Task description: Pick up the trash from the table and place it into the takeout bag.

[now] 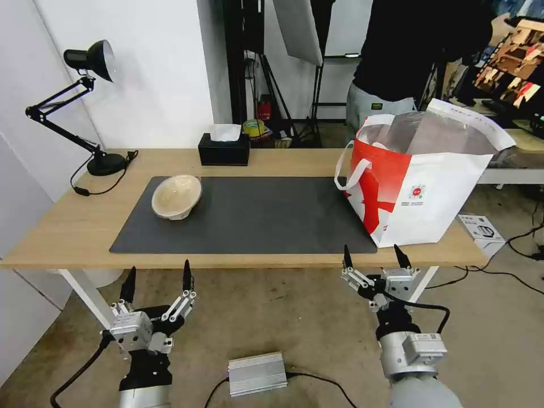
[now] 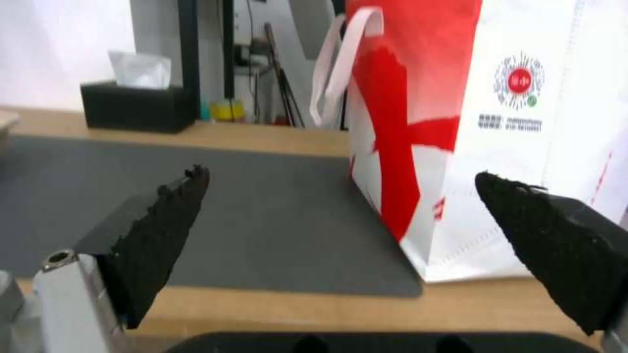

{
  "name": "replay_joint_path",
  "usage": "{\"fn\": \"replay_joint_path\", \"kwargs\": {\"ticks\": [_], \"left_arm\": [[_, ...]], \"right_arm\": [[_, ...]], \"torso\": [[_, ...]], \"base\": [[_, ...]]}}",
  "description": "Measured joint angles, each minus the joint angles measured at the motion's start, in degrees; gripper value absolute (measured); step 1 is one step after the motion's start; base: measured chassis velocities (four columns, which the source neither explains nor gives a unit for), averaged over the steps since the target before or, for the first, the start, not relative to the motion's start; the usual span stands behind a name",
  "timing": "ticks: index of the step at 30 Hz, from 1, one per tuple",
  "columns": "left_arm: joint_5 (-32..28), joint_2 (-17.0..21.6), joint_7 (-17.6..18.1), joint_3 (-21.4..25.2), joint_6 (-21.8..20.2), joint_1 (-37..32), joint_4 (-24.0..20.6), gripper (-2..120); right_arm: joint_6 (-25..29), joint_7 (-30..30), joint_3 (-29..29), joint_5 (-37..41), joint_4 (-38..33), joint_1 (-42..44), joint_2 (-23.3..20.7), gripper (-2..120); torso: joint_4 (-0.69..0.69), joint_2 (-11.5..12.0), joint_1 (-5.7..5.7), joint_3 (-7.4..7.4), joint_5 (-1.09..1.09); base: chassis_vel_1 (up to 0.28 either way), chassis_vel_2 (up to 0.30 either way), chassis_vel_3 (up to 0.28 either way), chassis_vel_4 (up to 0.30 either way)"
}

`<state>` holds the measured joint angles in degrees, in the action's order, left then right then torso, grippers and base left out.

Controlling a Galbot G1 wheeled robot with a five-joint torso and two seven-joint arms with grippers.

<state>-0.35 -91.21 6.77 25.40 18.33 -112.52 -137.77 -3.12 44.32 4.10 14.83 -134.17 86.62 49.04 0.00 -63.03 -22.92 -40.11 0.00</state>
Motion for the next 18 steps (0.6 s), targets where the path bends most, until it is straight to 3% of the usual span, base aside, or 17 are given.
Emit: {"fn": "replay_joint_path", "kwargs": {"ticks": [18], "left_arm": [[-0.05, 0.08, -0.01, 0.07, 0.02, 0.22, 0.15, 100]], "right_arm": [[-4.29, 1.54, -0.62, 0.52, 0.03, 1.27, -0.46, 100]], "torso": [[0.0, 0.0, 0.0, 0.0, 0.0]], "base": [[0.0, 0.0, 0.0, 0.0]]}}
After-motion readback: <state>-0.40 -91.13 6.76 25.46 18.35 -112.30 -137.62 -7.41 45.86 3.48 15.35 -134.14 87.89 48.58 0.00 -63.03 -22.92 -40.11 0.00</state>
